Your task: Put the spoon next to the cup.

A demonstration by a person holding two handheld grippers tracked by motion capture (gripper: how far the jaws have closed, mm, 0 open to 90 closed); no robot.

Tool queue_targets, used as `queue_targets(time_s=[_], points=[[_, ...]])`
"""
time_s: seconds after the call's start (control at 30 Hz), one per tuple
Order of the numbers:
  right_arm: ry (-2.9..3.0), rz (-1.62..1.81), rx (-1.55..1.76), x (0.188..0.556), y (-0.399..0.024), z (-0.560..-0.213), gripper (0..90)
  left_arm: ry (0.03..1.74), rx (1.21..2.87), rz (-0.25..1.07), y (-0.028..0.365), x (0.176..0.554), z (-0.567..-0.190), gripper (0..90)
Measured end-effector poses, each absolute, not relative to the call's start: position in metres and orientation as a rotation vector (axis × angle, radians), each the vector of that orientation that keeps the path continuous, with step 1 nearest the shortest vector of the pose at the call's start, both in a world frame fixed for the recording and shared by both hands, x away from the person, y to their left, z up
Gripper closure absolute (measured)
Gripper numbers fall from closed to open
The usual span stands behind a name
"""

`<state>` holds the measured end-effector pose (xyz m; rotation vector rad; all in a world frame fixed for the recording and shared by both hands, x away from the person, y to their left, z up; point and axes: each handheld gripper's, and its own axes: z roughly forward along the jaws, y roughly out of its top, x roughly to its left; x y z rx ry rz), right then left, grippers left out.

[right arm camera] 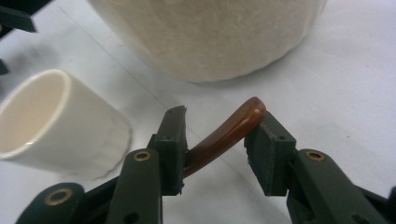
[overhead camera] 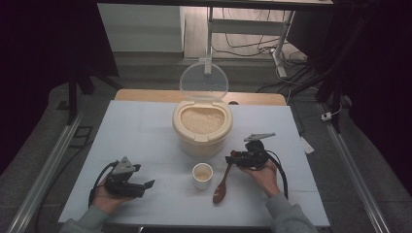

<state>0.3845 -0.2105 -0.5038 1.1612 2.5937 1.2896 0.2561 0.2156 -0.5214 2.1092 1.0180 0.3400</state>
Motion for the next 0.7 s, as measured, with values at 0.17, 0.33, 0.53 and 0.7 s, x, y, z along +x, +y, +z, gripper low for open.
queue_targets(time_s=[0.17, 0.33, 0.53, 0.7], points=[[2.588, 1.232, 1.157, 0.387, -0.206, -0.510, 55.0, 1.019, 2.110, 0.335, 0.216, 0.256, -0.522, 18.8], [2.576, 1.121, 1.121, 0.387, -0.201, -0.514, 51.0, 1.017, 2.112, 0.334, 0.216, 0.256, -0.522, 18.8], [2.573, 1.078, 1.114, 0.387, -0.198, -0.518, 48.8, 1.017, 2.113, 0.334, 0.216, 0.256, -0.522, 18.7], [2.567, 1.034, 1.097, 0.387, -0.196, -0.520, 43.9, 1.016, 2.114, 0.332, 0.216, 0.256, -0.522, 18.7]])
